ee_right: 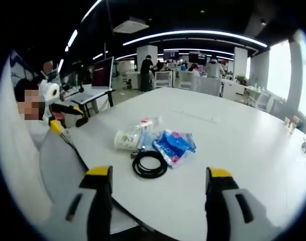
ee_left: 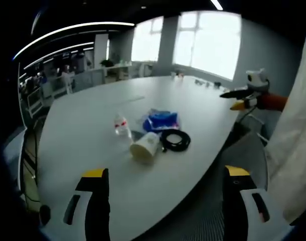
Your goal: Arrange the tabletop items into an orderly group along one side of the table until the central work area is clear of visible clutter.
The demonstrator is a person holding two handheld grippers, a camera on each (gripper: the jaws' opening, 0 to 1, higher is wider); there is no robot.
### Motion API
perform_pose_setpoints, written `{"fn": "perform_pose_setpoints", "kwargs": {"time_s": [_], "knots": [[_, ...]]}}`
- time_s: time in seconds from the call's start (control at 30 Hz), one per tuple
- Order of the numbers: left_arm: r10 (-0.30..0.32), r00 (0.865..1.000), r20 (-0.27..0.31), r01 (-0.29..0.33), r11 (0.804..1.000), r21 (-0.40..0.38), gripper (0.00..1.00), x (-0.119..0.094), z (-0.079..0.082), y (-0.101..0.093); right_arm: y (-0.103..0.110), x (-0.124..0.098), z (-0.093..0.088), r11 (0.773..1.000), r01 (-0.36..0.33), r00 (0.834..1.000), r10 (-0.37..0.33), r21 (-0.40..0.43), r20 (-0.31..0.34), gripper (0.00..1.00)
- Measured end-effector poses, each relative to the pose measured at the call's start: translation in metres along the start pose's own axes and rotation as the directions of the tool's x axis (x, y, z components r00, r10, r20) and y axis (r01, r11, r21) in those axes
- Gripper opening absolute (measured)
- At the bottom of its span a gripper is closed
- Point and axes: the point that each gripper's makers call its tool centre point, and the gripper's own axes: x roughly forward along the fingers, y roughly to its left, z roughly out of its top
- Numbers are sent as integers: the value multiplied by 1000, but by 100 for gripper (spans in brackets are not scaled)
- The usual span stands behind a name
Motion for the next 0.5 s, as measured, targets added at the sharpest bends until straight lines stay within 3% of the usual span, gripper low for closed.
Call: {"fn": "perform_pose_setpoints", "kwargs": {"time_s": [0.5], "knots": [[-17, 1000, 3, 17, 1000, 21, 91, 9, 14, 4, -9, 5, 8, 1000, 10, 1000, -10, 5, 16, 72]]}}
